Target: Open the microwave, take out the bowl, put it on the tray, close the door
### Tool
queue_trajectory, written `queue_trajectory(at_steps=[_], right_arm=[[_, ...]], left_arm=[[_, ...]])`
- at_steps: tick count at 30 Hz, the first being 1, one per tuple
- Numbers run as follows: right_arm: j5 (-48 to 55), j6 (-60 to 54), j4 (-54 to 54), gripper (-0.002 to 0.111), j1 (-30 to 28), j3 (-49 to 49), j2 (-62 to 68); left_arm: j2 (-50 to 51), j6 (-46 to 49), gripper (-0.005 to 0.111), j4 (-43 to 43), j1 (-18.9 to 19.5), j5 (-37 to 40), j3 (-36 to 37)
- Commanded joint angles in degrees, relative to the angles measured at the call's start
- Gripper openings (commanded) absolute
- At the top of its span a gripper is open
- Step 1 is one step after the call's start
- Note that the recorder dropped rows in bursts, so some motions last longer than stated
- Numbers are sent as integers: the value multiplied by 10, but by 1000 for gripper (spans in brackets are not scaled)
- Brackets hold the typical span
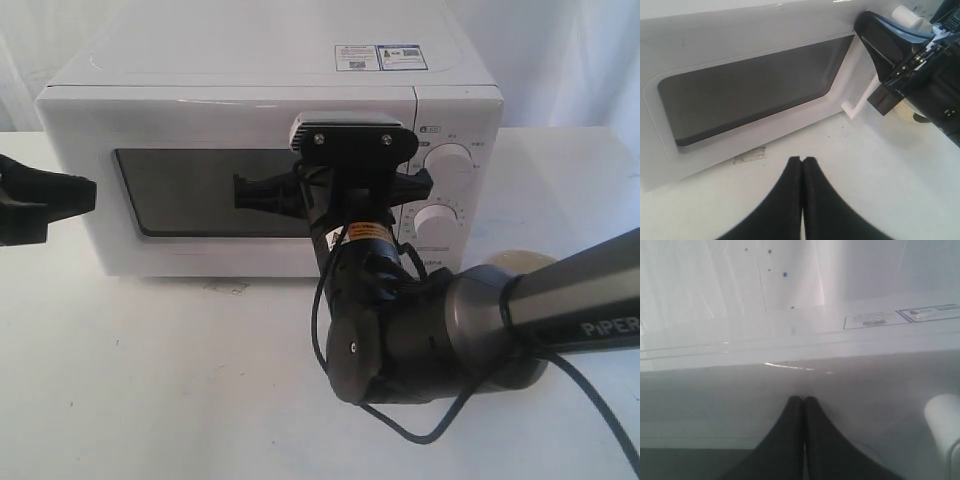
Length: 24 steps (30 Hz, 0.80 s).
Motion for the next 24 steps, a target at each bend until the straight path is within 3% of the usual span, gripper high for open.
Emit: queue_trajectory(at_steps=[1,6,24], right_arm=[[-10,-9,14,0,8,22,-10],[-10,-46,-1,0,33,61,-41],[35,-48,22,0,33,95,-55]], left_arm=[[-4,0,0,-17,-3,14,4],[-4,0,0,-22,-3,12,4],[-4,-2,0,-22,-3,9,4]])
